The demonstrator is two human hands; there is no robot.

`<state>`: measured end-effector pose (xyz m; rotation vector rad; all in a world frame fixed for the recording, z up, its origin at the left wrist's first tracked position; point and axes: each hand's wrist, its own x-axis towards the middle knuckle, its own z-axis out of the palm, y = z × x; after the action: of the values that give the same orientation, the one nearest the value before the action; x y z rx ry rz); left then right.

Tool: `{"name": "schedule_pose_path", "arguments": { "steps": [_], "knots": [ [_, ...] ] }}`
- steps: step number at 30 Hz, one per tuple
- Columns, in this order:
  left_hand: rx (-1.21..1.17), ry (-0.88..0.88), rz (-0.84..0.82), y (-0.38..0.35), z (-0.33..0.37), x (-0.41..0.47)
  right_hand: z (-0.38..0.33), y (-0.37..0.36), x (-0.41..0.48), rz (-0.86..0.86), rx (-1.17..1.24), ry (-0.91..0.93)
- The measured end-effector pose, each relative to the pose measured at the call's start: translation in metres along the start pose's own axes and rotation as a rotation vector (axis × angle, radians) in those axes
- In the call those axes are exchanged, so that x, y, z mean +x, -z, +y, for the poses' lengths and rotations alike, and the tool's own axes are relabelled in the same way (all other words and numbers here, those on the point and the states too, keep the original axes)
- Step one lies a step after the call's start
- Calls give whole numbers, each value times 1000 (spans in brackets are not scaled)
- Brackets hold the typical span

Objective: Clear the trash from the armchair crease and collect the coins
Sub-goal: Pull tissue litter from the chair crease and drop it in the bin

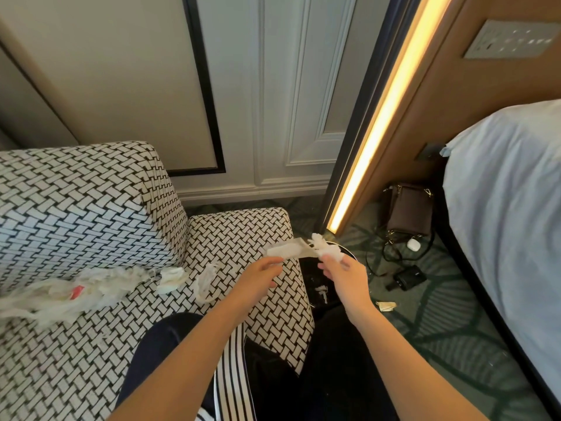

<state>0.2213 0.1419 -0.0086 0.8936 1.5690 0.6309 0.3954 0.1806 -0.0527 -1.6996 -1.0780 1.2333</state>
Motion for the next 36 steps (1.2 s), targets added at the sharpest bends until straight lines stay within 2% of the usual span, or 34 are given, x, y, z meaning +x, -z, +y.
{"name": "schedule_pose_path", "arguments": {
  "steps": [4,13,16,21,23,26,31,36],
  "knots": [
    [7,14,3,3,-1,2,4,16,15,124,68,-111],
    [5,0,12,8,0,8,16,25,57,-8,-59,-287],
    [13,-4,19,10,0,12,25,25,66,-115,-171,-314],
    [8,0,58,15,1,20,36,25,74,-467,-306,-334],
    [-17,-11,109,19,0,22,37,26,78,-513,-340,-338],
    [-47,-9,210,32,-3,27,34,23,81,-469,-457,-256],
    [-105,94,322,64,-11,30,11,2,72,-398,-520,13],
    [-201,151,365,98,-23,15,-30,-54,32,-533,-488,197]
  ]
}}
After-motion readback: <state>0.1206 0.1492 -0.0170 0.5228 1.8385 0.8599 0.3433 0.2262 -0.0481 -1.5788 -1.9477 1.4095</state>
